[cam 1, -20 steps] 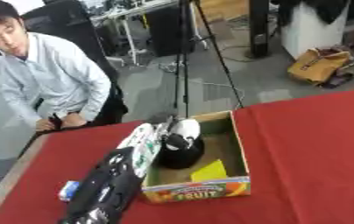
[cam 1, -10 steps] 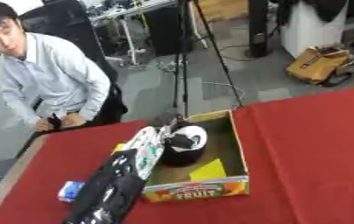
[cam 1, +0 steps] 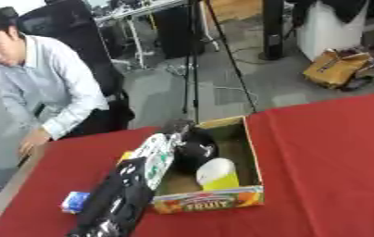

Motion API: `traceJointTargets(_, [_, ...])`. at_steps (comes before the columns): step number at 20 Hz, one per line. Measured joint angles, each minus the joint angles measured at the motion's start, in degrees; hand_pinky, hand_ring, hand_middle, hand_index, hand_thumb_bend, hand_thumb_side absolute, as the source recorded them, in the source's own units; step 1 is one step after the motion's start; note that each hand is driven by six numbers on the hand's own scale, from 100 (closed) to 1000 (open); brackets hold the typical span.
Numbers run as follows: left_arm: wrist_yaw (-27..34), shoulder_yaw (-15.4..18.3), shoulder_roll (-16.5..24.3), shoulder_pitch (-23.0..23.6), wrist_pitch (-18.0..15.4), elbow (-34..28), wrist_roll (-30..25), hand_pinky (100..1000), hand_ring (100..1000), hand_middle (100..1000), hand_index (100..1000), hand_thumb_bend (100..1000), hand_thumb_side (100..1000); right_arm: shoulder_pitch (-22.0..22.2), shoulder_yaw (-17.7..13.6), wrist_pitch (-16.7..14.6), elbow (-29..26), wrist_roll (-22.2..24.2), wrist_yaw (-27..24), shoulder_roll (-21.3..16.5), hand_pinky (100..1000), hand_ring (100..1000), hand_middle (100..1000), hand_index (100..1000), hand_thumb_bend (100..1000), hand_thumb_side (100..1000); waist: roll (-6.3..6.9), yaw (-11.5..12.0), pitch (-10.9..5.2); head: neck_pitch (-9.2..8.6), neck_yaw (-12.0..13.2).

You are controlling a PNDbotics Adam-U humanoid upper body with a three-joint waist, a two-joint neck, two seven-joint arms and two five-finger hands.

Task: Pick up objects on the table and place them in the box.

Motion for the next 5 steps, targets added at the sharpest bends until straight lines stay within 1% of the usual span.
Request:
traceJointTargets(2, [0.0, -0.11, 0.03, 0.0, -0.29, -0.68, -0.27, 1000, 929, 892, 1000, 395, 570, 0.04, 0.0, 0.01, 0.0, 0.02, -0.01, 0.0, 755, 711, 571, 555, 100, 929, -0.08, 0.43, -0.01, 0.03, -0.17])
traceJointTargets(3, [0.0, -0.29, 0.08, 0.0, -0.46, -1.22, -0.48, 1000, 932, 892, 1000, 356, 561, 0.07, 0.0, 0.02, 0.0, 0.04, -0.01, 0.0, 755, 711, 571, 555, 100, 930, -0.16, 0.59, -0.02, 0.05, -0.27])
traceJointTargets(4, [0.06, -0.54, 0.18, 0.01, -0.87, -2.55, -0.67, 1000, 932, 891, 1000, 347, 557, 0.21, -0.01, 0.03, 0.0, 0.05, -0.01, 0.0, 755, 711, 571, 555, 100, 930, -0.29, 0.99, -0.04, 0.09, -0.32])
traceJointTargets(5, [0.24, -0.88, 0.75, 0.18, -1.43, -4.91, -0.88, 1000, 934, 891, 1000, 317, 551, 0.33, -0.02, 0.04, 0.0, 0.04, -0.01, 0.0, 755, 711, 571, 555, 100, 929, -0.36, 1.55, -0.12, 0.12, -0.34])
